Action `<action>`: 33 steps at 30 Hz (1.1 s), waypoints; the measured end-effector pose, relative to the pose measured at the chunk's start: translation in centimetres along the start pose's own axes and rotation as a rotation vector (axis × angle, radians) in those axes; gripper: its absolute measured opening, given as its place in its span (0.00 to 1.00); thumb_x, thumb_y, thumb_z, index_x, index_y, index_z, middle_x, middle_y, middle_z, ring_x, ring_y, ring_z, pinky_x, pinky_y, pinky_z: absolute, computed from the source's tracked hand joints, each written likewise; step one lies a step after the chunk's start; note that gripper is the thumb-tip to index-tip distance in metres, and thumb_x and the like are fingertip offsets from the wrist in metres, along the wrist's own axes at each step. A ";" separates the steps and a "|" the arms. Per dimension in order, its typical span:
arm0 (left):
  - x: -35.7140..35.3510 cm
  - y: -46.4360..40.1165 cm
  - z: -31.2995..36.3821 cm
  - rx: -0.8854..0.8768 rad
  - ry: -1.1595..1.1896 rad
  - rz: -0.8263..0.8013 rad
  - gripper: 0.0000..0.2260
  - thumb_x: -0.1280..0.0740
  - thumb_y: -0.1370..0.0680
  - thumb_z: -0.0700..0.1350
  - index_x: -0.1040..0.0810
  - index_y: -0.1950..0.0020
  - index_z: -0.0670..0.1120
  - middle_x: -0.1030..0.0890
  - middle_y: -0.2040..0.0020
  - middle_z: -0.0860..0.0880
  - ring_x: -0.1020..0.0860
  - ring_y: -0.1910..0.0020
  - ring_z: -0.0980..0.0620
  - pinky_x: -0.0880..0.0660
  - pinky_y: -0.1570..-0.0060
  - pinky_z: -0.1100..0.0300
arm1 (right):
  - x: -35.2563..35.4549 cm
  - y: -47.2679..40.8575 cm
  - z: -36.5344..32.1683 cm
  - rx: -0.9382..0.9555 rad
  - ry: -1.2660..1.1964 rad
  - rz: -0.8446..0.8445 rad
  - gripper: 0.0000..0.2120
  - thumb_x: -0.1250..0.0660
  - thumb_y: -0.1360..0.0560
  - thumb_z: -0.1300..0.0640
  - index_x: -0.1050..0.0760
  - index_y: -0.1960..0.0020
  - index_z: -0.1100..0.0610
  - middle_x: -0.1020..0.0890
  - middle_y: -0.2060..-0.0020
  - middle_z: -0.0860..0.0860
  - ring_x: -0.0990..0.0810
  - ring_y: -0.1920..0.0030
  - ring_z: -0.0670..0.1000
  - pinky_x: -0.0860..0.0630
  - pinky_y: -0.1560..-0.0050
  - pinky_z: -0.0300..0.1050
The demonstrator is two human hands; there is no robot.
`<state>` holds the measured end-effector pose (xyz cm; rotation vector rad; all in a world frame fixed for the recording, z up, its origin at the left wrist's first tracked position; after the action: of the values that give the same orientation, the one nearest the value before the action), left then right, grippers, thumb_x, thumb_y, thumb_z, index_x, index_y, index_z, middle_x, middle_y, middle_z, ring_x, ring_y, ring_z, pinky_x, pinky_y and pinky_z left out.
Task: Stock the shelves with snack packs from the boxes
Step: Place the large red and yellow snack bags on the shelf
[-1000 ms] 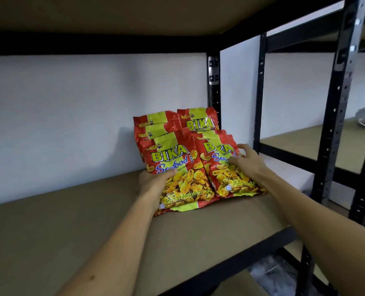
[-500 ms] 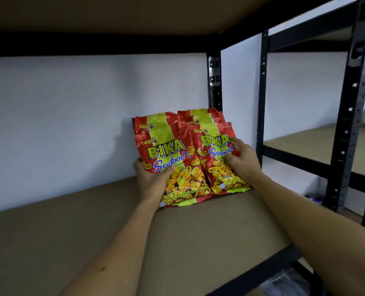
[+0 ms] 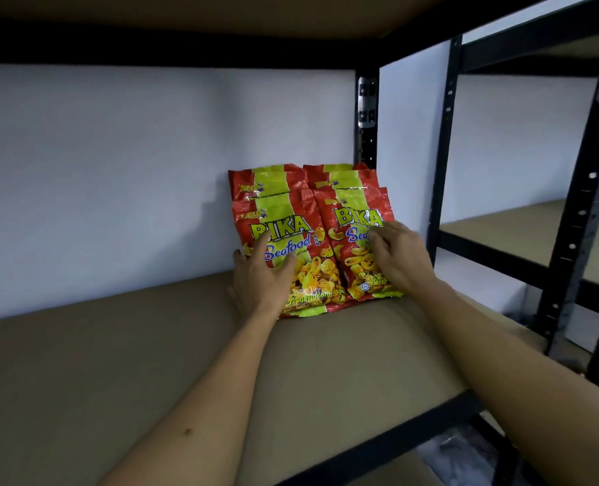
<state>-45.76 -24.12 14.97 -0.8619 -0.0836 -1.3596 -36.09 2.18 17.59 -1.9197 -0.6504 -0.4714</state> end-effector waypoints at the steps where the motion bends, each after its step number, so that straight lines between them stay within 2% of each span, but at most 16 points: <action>1: -0.1 0.0 -0.2 -0.011 0.019 -0.004 0.28 0.35 0.27 0.65 0.37 0.29 0.64 0.34 0.29 0.44 0.30 0.33 0.41 0.31 0.37 0.39 | 0.2 0.2 -0.1 0.005 0.021 0.016 0.24 0.50 0.21 0.42 0.20 0.47 0.56 0.19 0.49 0.56 0.24 0.44 0.57 0.28 0.44 0.59; 2: 0.0 0.2 -0.6 -0.017 0.049 0.003 0.27 0.35 0.27 0.65 0.37 0.29 0.63 0.35 0.28 0.43 0.31 0.31 0.42 0.31 0.36 0.40 | 0.4 0.5 -0.2 -0.006 0.041 0.027 0.25 0.50 0.21 0.42 0.20 0.44 0.56 0.20 0.44 0.57 0.26 0.38 0.58 0.30 0.40 0.62; 4: 0.8 1.2 -1.1 -0.026 0.151 0.035 0.26 0.34 0.25 0.61 0.34 0.29 0.58 0.31 0.30 0.43 0.29 0.33 0.44 0.31 0.37 0.51 | 1.1 1.8 -0.4 -0.037 0.065 0.052 0.23 0.48 0.21 0.45 0.22 0.39 0.57 0.23 0.36 0.57 0.31 0.30 0.58 0.36 0.33 0.64; 6: 2.2 2.3 -1.3 -0.027 0.233 0.068 0.22 0.32 0.24 0.54 0.29 0.32 0.50 0.27 0.36 0.45 0.28 0.37 0.47 0.34 0.45 0.61 | 1.8 3.5 -1.8 -0.002 0.095 0.092 0.21 0.44 0.22 0.49 0.22 0.38 0.59 0.24 0.35 0.58 0.31 0.29 0.58 0.37 0.32 0.65; 12: 4.3 6.1 -3.1 0.138 0.157 -0.129 0.20 0.33 0.23 0.47 0.30 0.31 0.47 0.25 0.33 0.44 0.26 0.36 0.43 0.30 0.39 0.55 | 2.9 8.5 -7.3 0.081 0.183 0.066 0.17 0.37 0.25 0.59 0.23 0.37 0.60 0.23 0.36 0.59 0.32 0.30 0.60 0.39 0.29 0.62; 15: 6.9 9.1 -2.5 0.095 0.011 -0.218 0.19 0.35 0.23 0.46 0.28 0.31 0.48 0.24 0.34 0.45 0.26 0.37 0.43 0.30 0.41 0.57 | 4.6 11.5 -11.3 0.125 0.136 0.055 0.20 0.40 0.28 0.58 0.23 0.37 0.60 0.20 0.41 0.58 0.24 0.37 0.59 0.29 0.36 0.59; 17: 9.3 10.6 -1.4 0.024 -0.118 -0.261 0.19 0.35 0.24 0.48 0.26 0.33 0.50 0.22 0.37 0.44 0.25 0.38 0.43 0.29 0.41 0.56 | 5.2 14.1 -13.5 0.085 0.047 0.049 0.19 0.41 0.29 0.59 0.22 0.40 0.61 0.17 0.52 0.59 0.19 0.51 0.61 0.26 0.46 0.55; 19: 12.0 12.2 0.1 -0.099 -0.260 -0.272 0.16 0.36 0.24 0.51 0.22 0.37 0.52 0.19 0.43 0.45 0.22 0.42 0.42 0.26 0.45 0.54 | 5.6 17.1 -15.4 0.036 0.026 0.094 0.18 0.45 0.26 0.56 0.21 0.45 0.59 0.17 0.58 0.57 0.19 0.55 0.60 0.30 0.45 0.53; 21: 14.7 14.8 2.2 -0.322 -0.354 -0.210 0.12 0.39 0.22 0.50 0.19 0.43 0.51 0.17 0.48 0.46 0.20 0.47 0.43 0.24 0.51 0.53 | 6.0 20.5 -16.9 0.019 -0.003 0.168 0.17 0.45 0.23 0.54 0.21 0.43 0.58 0.18 0.46 0.56 0.22 0.40 0.59 0.35 0.35 0.56; 22: 15.9 16.8 3.0 -0.461 -0.381 -0.161 0.12 0.39 0.22 0.49 0.19 0.43 0.50 0.17 0.46 0.47 0.20 0.46 0.44 0.25 0.50 0.53 | 6.0 22.5 -17.5 0.007 -0.041 0.175 0.17 0.44 0.22 0.54 0.24 0.38 0.58 0.23 0.36 0.56 0.29 0.31 0.58 0.39 0.30 0.55; 24: 17.4 22.0 2.6 -0.660 -0.412 -0.124 0.16 0.37 0.22 0.49 0.23 0.36 0.48 0.23 0.34 0.47 0.26 0.34 0.47 0.31 0.36 0.50 | 5.0 27.3 -18.4 -0.033 -0.164 0.104 0.21 0.41 0.21 0.54 0.31 0.29 0.57 0.37 0.25 0.55 0.42 0.23 0.55 0.42 0.28 0.49; 26: 18.4 27.1 -0.7 -0.702 -0.398 -0.148 0.19 0.35 0.23 0.47 0.25 0.33 0.49 0.32 0.26 0.45 0.36 0.26 0.46 0.39 0.28 0.45 | 2.5 34.0 -18.8 -0.113 -0.261 -0.045 0.23 0.38 0.21 0.57 0.33 0.27 0.56 0.41 0.23 0.54 0.42 0.24 0.52 0.40 0.30 0.45; 28: 19.1 31.4 -6.3 -0.538 -0.333 -0.241 0.18 0.35 0.23 0.45 0.24 0.33 0.49 0.33 0.26 0.46 0.39 0.24 0.47 0.40 0.27 0.45 | -0.8 41.4 -18.9 -0.226 -0.305 -0.253 0.23 0.36 0.22 0.61 0.32 0.28 0.56 0.33 0.27 0.54 0.34 0.28 0.52 0.36 0.31 0.44; 30: 20.3 35.5 -13.5 -0.244 -0.287 -0.310 0.17 0.35 0.23 0.43 0.24 0.33 0.50 0.28 0.30 0.46 0.34 0.28 0.46 0.38 0.29 0.51 | -3.4 48.0 -19.0 -0.319 -0.288 -0.425 0.20 0.37 0.23 0.62 0.29 0.31 0.55 0.22 0.38 0.55 0.24 0.39 0.54 0.28 0.40 0.43; 32: 22.9 39.9 -20.0 0.086 -0.215 -0.283 0.16 0.34 0.24 0.41 0.23 0.36 0.50 0.21 0.39 0.46 0.24 0.39 0.46 0.30 0.38 0.55 | -5.2 53.3 -18.7 -0.389 -0.207 -0.542 0.16 0.36 0.25 0.62 0.24 0.37 0.56 0.17 0.49 0.56 0.19 0.48 0.57 0.25 0.51 0.45; 33: 24.4 42.2 -23.0 0.226 -0.201 -0.231 0.15 0.33 0.25 0.41 0.22 0.38 0.50 0.19 0.43 0.46 0.21 0.46 0.44 0.26 0.45 0.55 | -6.2 55.9 -18.0 -0.443 -0.157 -0.607 0.16 0.36 0.25 0.62 0.23 0.39 0.55 0.17 0.49 0.55 0.18 0.50 0.58 0.24 0.52 0.45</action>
<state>-12.29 -58.94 -9.03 -0.8120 -0.4964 -1.4408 -6.54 -34.78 -17.76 -2.1649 -1.3350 -0.9085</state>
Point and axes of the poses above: each hand's wrist, its own y-axis away from the middle knuckle, its own x-axis out of the back of the hand, z = x × y, the point moved 10 cm from there along -y, towards the middle knuckle
